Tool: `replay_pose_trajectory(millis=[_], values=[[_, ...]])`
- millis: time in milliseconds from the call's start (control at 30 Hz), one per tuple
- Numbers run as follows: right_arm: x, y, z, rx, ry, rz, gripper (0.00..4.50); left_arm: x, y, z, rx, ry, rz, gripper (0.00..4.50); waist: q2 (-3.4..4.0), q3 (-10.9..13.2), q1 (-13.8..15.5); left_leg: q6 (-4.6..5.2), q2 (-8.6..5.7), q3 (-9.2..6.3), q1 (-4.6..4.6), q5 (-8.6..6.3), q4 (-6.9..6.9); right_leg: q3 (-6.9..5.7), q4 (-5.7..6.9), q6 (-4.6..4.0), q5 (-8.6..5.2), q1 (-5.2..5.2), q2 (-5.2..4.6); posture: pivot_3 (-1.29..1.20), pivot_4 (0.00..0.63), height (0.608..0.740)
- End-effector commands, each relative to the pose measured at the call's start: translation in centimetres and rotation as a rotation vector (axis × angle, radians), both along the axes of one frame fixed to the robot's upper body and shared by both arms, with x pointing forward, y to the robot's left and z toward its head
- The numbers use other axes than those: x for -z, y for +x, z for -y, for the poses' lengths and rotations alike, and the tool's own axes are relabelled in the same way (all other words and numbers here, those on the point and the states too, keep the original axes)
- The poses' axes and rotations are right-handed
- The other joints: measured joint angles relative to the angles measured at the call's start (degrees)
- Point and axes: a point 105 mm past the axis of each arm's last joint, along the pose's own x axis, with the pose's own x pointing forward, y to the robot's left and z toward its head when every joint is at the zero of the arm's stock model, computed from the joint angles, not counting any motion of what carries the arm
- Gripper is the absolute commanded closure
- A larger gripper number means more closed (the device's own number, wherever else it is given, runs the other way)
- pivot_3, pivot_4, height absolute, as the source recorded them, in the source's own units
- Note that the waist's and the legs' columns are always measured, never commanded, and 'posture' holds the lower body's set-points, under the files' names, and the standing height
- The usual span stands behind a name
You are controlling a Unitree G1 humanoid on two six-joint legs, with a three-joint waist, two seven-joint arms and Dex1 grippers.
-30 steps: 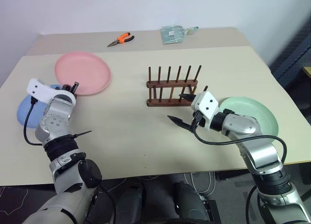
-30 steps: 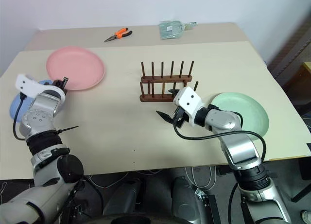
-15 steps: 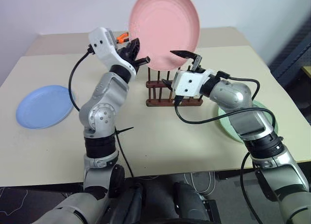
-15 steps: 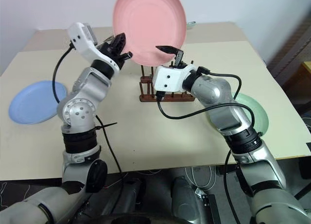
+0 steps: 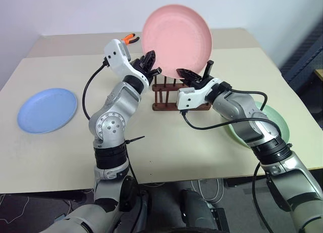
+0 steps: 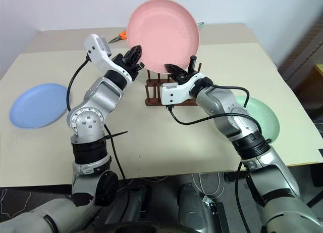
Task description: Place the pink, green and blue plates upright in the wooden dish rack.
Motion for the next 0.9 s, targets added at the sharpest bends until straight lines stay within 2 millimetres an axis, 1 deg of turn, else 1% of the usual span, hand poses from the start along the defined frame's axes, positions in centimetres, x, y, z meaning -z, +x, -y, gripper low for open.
replay_pose_trajectory(millis=[33, 67, 100, 167, 233, 267, 300, 367, 400, 467, 567, 667, 800, 900], values=[[-2.1, -0.2, 1.5, 0.034, 0.09, 0.046, 4.5, -3.2, -0.3, -1.8, -0.065, -0.039, 0.129, 1.46, 0.0, 0.0, 0.0, 0.0, 0.0, 0.0, 0.0, 0.0, 0.0, 0.0, 0.0, 0.0, 0.0, 0.01, 0.0, 0.0, 0.15, 0.74], [-2.6, -0.2, 2.4, 0.051, 0.154, 0.032, 4.5, -3.6, 0.0, -3.2, -0.143, 0.035, 0.178, 1.46, 0.0, 0.0, 0.0, 0.0, 0.0, 0.0, 0.0, 0.0, 0.0, 0.0, 0.0, 0.0, 0.0, 0.0, 0.0, 0.0, 0.15, 0.74], [-3.0, -0.4, 3.3, 0.056, 0.242, 0.0, 4.5, -3.8, 0.2, -4.4, -0.219, 0.157, 0.232, 1.46, 0.0, 0.0, -0.1, -0.01, -0.02, -0.01, 0.0, 0.0, -0.01, -0.01, 0.0, 0.0, 0.0, 0.0, 0.0, 0.0, 0.15, 0.74], [-3.7, -1.3, 4.4, 0.01, 0.432, -0.096, 4.5, -2.8, 0.6, -5.5, -0.306, 0.449, 0.305, 1.46, 0.02, 0.0, -0.3, -0.03, -0.03, 0.06, 0.05, 0.02, -0.09, 0.03, 0.02, -0.02, 0.0, -0.01, 0.04, 0.0, 0.15, 0.74], [-4.1, -2.4, 5.0, -0.062, 0.628, -0.215, 4.5, -1.4, 0.7, -5.8, -0.305, 0.634, 0.363, 1.46, 0.08, 0.0, -0.3, -0.03, -0.02, 0.07, 0.1, 0.01, -0.16, 0.06, 0.0, -0.04, 0.0, 0.0, 0.06, 0.0, 0.15, 0.74], [-4.2, -3.0, 5.2, -0.099, 0.716, -0.279, 4.5, -1.0, 0.5, -5.8, -0.289, 0.683, 0.402, 1.46, 0.07, 0.0, -0.2, -0.01, -0.01, 0.05, 0.11, 0.01, -0.17, 0.07, 0.0, -0.04, 0.0, 0.01, 0.05, 0.0, 0.15, 0.74], [-4.6, -3.6, 5.5, -0.146, 0.824, -0.34, 4.5, -0.4, -0.1, -5.2, -0.229, 0.722, 0.455, 1.46, 0.08, 0.0, -0.1, 0.01, 0.05, 0.0, 0.1, 0.0, -0.15, 0.07, -0.01, -0.04, 0.0, 0.03, 0.05, 0.0, 0.15, 0.74], [-5.3, -4.5, 5.9, -0.239, 1.045, -0.474, 4.5, 1.0, -1.6, -3.8, -0.063, 0.749, 0.514, 1.46, 0.1, 0.0, -0.1, 0.02, 0.06, -0.15, 0.06, -0.01, -0.14, 0.06, -0.06, -0.04, 0.01, 0.04, 0.03, 0.0, 0.15, 0.74], [-5.4, -5.0, 5.8, -0.285, 1.123, -0.545, 4.5, 2.0, -2.2, -3.2, 0.012, 0.772, 0.525, 1.46, 0.13, 0.0, 0.0, 0.04, 0.07, -0.2, 0.04, -0.02, -0.14, 0.06, -0.06, -0.04, 0.01, 0.02, 0.01, 0.0, 0.15, 0.74], [-5.7, -5.8, 5.4, -0.353, 1.208, -0.633, 4.5, 4.2, -3.5, -2.1, 0.171, 0.81, 0.512, 1.46, 0.14, 0.0, -0.1, 0.06, 0.07, -0.22, 0.02, -0.03, -0.13, 0.07, -0.06, -0.06, 0.01, -0.01, -0.01, 0.0, 0.15, 0.74], [-5.8, -6.2, 5.0, -0.39, 1.275, -0.719, 4.5, 5.9, -5.0, -1.2, 0.321, 0.823, 0.496, 1.46, 0.28, 0.1, -0.2, 0.06, 0.13, -0.19, 0.04, -0.04, -0.15, 0.07, -0.03, -0.17, -0.05, -0.05, -0.01, 0.0, 0.15, 0.74], [-5.4, -5.7, 5.2, -0.359, 1.33, -0.757, 4.5, 6.5, -6.1, -0.5, 0.399, 0.807, 0.489, 1.46, 0.32, 0.1, -0.2, 0.07, 0.16, -0.18, 0.04, -0.04, -0.15, 0.07, -0.03, -0.25, -0.08, -0.06, 0.01, 0.0, 0.15, 0.74], [-4.2, -5.1, 5.4, -0.315, 1.36, -0.807, 4.5, 6.8, -6.7, 0.0, 0.434, 0.796, 0.479, 1.46, 0.33, 0.1, -0.2, 0.07, 0.16, -0.16, 0.01, -0.04, -0.15, 0.06, -0.04, -0.23, -0.08, -0.08, 0.01, 0.0, 0.15, 0.74], [-3.4, -4.3, 6.1, -0.263, 1.397, -0.807, 4.5, 7.1, -7.2, 0.5, 0.47, 0.787, 0.469, 1.46, 0.33, 0.1, -0.2, 0.07, 0.16, -0.15, 0.01, -0.04, -0.15, 0.06, -0.05, -0.22, -0.08, -0.08, 0.01, 0.0, 0.15, 0.74]])
